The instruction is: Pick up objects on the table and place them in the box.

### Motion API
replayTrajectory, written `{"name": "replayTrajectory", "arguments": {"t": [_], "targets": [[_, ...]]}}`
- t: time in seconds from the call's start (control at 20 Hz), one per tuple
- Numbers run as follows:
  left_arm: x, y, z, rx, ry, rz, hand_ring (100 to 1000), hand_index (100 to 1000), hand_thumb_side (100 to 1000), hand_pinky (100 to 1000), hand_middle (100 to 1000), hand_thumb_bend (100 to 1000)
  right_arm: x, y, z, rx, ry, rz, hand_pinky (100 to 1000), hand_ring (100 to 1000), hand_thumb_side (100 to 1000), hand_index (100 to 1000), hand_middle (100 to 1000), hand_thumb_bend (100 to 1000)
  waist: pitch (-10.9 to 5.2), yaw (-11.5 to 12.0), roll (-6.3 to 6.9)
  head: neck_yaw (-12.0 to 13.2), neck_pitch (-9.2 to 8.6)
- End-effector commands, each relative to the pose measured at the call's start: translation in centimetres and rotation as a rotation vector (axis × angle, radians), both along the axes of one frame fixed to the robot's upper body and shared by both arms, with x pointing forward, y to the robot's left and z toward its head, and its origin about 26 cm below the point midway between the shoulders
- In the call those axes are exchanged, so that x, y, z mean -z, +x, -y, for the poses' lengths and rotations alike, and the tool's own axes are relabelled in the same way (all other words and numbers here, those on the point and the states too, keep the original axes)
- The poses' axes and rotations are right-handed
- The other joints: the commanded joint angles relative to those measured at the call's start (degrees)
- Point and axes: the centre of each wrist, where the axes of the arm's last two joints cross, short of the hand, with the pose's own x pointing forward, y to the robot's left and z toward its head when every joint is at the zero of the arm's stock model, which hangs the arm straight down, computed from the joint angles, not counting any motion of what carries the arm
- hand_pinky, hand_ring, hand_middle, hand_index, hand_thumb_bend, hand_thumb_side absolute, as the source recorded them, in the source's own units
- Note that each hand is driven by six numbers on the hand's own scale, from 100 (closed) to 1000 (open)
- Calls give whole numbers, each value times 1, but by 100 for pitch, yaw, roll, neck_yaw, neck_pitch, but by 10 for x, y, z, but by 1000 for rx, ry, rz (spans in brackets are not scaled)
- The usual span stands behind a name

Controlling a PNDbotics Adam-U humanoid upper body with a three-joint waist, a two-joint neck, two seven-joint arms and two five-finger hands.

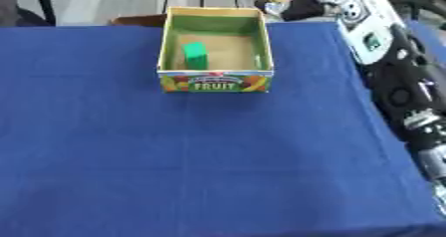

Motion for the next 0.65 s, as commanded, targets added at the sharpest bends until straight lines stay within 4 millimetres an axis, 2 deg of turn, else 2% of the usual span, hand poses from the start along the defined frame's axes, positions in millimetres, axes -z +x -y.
{"name": "replayTrajectory", "arguments": {"t": [0.05, 0.25, 0.3, 0.35, 0.65], "targets": [[-8, 0, -5, -23, 7, 23, 752, 820, 693, 693, 711, 555, -21, -23, 9, -17, 77, 83, 602, 635, 495, 897, 749, 460, -99, -82, 37, 204, -34], [-10, 3, -2, -20, 3, 28, 752, 819, 694, 692, 710, 554, 6, -36, 18, -16, 268, 66, 582, 604, 477, 899, 724, 479, -108, -271, 120, 395, -46], [-10, 4, -2, -18, 3, 27, 751, 819, 695, 692, 710, 554, 14, -38, 20, -15, 316, 56, 578, 600, 444, 897, 719, 460, -116, -327, 146, 443, -51], [-10, 4, -1, -17, 2, 25, 751, 818, 695, 691, 709, 554, 20, -40, 21, -14, 354, 46, 577, 598, 474, 897, 717, 478, -123, -370, 165, 479, -51], [-10, 6, 0, -15, 3, 20, 750, 817, 698, 690, 707, 555, 46, -46, 18, -30, 466, 9, 560, 584, 467, 886, 703, 479, -124, -432, 219, 632, -69]]}}
